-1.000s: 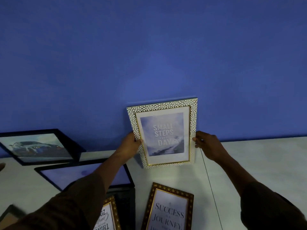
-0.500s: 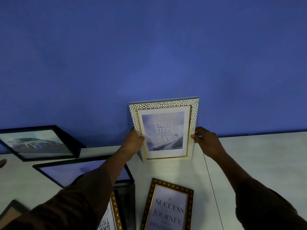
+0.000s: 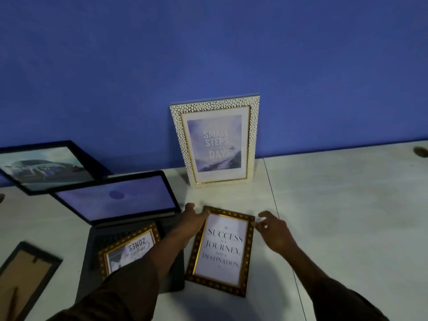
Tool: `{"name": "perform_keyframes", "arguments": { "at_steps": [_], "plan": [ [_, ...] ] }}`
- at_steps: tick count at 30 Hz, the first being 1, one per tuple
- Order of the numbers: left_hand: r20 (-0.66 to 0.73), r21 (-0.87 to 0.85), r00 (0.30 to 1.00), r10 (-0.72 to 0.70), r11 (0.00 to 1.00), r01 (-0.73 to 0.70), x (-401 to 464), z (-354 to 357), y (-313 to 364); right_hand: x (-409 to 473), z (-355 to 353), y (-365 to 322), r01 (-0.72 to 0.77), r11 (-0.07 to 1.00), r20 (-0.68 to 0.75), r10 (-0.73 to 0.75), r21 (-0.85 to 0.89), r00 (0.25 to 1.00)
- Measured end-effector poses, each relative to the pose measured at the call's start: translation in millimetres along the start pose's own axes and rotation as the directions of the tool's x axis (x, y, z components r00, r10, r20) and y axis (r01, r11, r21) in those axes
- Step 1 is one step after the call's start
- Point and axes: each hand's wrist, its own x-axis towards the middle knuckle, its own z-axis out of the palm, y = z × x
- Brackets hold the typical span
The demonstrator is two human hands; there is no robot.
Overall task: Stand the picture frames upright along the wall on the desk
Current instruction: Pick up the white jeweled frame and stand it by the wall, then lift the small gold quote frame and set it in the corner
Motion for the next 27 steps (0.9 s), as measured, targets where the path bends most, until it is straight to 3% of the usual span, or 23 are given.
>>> {"name": "perform_keyframes", "arguments": {
  "at_steps": [5, 10, 15, 21, 27],
  "plan": [
    [0.072, -0.071, 0.985, -0.154, 0.985, 0.16, -13, 22, -54, -45, 48, 36, -0.081, 0.996, 0.088, 0.083, -0.03, 0.993],
    [0.064, -0.121, 0.984, -0.169, 0.977, 0.176, 28, 45, -113, -67, 71, 33, -0.13, 0.982, 0.072, 0.121, 0.135, 0.99],
    [0.05, -0.135, 0.978, -0.204, 0.969, 0.209, -22, 35, -74, -65, 71, 34, -0.221, 0.946, 0.054, 0.214, 0.237, 0.975],
    [0.056, -0.124, 0.979, -0.194, 0.972, 0.2, -58, 33, -73, -69, 59, 41, -0.162, 0.984, 0.041, 0.159, 0.073, 0.986],
    [0.015, -0.238, 0.99, -0.143, 0.961, 0.143, -82, 9, -95, -85, 55, 16, -0.017, 0.999, 0.007, 0.017, -0.028, 1.0]
  ]
}}
